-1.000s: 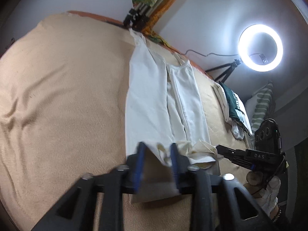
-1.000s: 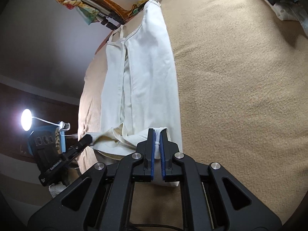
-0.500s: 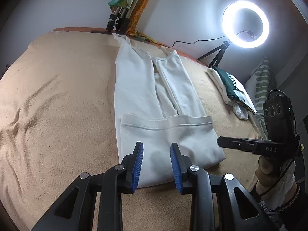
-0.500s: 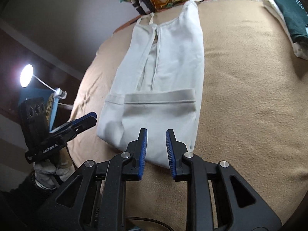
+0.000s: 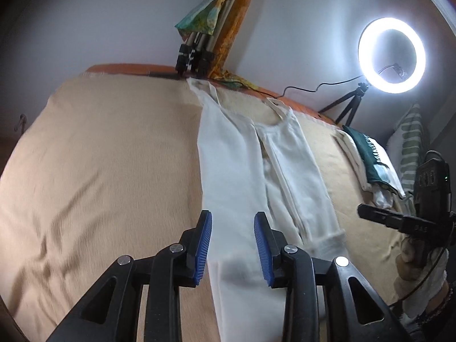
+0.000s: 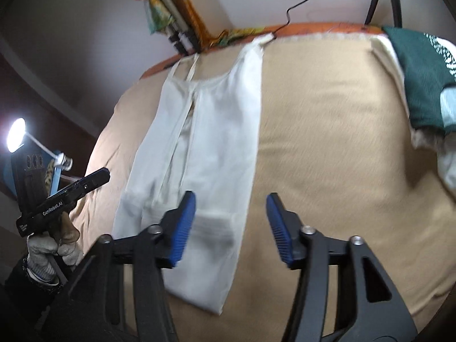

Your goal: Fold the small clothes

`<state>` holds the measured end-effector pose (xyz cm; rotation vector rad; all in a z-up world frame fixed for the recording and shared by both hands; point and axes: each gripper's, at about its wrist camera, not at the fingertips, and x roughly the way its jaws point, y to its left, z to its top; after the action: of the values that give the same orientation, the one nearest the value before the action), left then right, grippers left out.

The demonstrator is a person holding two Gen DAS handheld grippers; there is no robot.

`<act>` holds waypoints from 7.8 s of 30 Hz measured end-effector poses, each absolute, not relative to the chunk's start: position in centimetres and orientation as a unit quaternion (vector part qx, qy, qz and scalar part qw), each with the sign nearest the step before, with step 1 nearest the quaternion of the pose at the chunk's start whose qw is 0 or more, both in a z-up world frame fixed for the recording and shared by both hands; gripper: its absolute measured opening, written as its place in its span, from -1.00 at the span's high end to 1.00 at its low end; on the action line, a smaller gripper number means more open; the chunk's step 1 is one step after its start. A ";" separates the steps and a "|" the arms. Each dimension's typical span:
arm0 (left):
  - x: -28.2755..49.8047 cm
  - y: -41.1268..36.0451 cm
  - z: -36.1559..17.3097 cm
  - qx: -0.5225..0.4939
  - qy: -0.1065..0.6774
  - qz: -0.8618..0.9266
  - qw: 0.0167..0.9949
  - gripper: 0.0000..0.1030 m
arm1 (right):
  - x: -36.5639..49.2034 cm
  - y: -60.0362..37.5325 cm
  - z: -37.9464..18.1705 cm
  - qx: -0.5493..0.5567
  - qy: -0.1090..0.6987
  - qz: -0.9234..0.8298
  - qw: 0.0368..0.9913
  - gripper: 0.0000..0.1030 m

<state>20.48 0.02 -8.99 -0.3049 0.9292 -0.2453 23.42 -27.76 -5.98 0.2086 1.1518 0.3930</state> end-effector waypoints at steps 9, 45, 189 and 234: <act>27.3 0.5 -11.6 -0.152 0.452 -0.097 0.874 0.37 | 29.6 -27.4 -9.3 0.114 0.546 0.191 0.808 -0.10; 31.1 -0.8 -13.0 -0.101 0.443 -0.108 0.884 0.27 | 36.9 -25.2 -11.0 0.033 0.519 0.167 0.838 1.00; 9.0 -1.0 -10.5 -0.077 0.539 -0.266 0.795 0.43 | 10.8 -25.1 -5.8 -0.095 0.577 0.250 0.772 0.57; 11.0 0.4 -12.2 -0.097 0.523 -0.219 0.818 0.19 | 24.7 -26.8 -10.3 0.085 0.542 0.175 0.817 0.88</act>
<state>11.04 0.42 -12.21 -0.2059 1.1156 -0.4677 24.74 -26.77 -10.26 0.1809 1.1556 0.3736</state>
